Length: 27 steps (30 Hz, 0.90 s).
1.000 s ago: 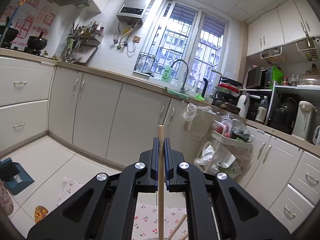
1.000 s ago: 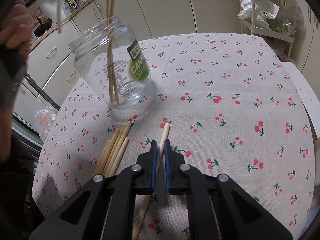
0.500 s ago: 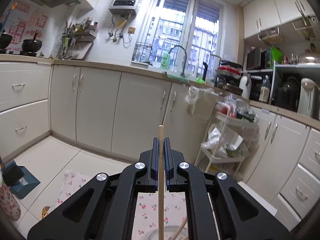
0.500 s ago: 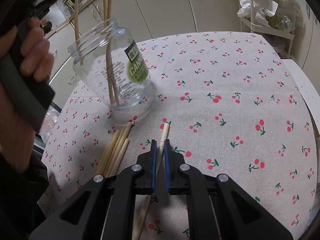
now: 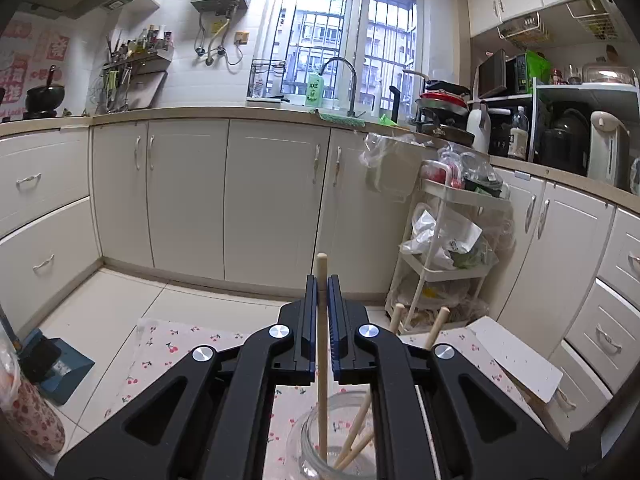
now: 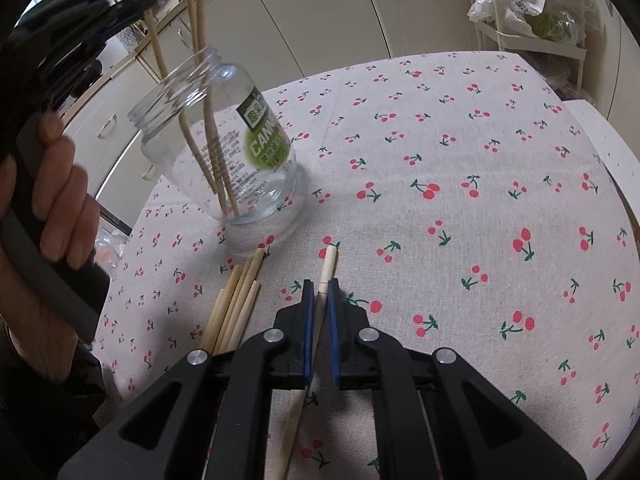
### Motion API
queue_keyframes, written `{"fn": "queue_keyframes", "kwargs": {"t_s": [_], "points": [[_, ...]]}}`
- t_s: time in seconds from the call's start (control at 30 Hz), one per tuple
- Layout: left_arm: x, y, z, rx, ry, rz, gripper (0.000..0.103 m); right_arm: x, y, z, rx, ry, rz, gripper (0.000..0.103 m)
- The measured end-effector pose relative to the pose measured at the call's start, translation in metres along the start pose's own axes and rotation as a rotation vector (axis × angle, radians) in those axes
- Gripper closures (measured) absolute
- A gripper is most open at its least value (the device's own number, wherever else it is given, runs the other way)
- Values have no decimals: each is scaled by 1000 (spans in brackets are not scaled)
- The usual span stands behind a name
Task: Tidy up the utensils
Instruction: 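Drop the left chopstick into the jar by opening the left gripper, then drop the right chopstick into the jar by opening the right gripper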
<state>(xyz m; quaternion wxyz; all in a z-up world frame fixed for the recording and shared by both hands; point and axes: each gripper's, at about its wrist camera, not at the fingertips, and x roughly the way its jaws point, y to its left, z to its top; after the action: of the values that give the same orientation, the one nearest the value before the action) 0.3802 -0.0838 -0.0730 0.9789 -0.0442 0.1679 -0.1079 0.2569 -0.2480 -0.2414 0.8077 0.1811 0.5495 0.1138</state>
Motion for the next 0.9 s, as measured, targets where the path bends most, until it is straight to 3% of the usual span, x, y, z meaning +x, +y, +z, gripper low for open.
{"fn": "queue_keyframes", "kwargs": {"t_s": [0.07, 0.13, 0.2, 0.57, 0.73, 0.8, 0.9], "points": [[-2, 1, -1, 10, 14, 2, 95, 0, -1, 0, 11, 0, 8, 96], [-5, 2, -2, 14, 31, 1, 85, -1, -2, 0, 22, 1, 16, 96], [-10, 3, -2, 18, 35, 8, 62, -1, -4, -1, 34, 0, 27, 96], [-62, 42, -14, -51, 45, 67, 42, -21, -23, -5, 142, -41, 89, 96], [-88, 73, -46, -84, 83, 149, 35, -64, -17, 6, 153, -212, 135, 97], [-94, 85, -61, -104, 99, 188, 32, -92, -12, 12, 150, -328, 166, 97], [-96, 102, -80, -163, 133, 232, 30, -142, 5, 28, 130, -570, 162, 97]]}}
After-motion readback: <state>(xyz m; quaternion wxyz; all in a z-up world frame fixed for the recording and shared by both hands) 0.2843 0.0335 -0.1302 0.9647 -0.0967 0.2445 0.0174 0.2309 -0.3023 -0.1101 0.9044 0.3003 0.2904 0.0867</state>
